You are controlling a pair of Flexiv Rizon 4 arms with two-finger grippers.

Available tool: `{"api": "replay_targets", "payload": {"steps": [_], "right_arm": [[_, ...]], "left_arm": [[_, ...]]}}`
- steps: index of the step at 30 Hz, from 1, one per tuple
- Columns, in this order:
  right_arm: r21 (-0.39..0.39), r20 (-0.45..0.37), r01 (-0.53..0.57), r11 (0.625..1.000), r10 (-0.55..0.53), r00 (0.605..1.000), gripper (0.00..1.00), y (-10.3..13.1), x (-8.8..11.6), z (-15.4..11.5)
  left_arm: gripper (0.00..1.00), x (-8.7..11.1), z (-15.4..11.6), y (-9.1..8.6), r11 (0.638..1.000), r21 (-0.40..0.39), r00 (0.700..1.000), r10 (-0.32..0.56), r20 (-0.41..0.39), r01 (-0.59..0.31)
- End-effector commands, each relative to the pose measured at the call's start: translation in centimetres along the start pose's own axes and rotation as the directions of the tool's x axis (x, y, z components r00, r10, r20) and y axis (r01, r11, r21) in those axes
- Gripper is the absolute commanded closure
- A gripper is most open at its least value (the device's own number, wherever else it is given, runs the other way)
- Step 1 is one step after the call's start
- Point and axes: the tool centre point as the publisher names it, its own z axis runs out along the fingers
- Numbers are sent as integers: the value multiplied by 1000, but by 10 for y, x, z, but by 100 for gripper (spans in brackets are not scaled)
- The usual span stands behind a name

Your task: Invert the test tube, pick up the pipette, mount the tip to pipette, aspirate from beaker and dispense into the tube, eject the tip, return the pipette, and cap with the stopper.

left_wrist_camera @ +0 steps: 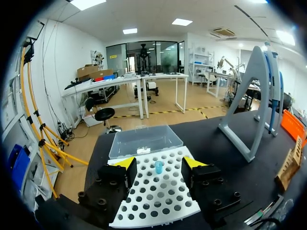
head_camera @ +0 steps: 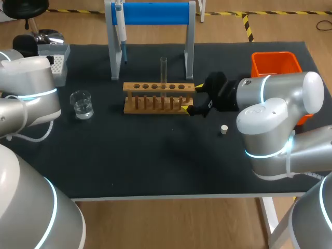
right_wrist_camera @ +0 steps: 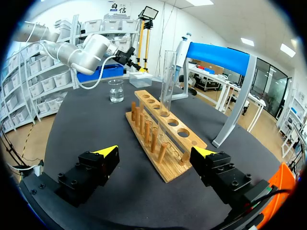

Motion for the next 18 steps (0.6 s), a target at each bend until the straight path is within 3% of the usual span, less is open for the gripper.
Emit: {"api": "replay_targets", "payload": {"steps": [1, 18], "right_arm": [[0, 0, 0, 1000, 0, 1000, 0, 0, 0, 0], [0, 0, 0, 1000, 0, 1000, 0, 0, 0, 0]], "left_arm": [[54, -3, 10, 0, 1000, -5, 1000, 1, -1, -1], [58, -3, 17, 2, 1000, -18, 1000, -5, -4, 5]]}}
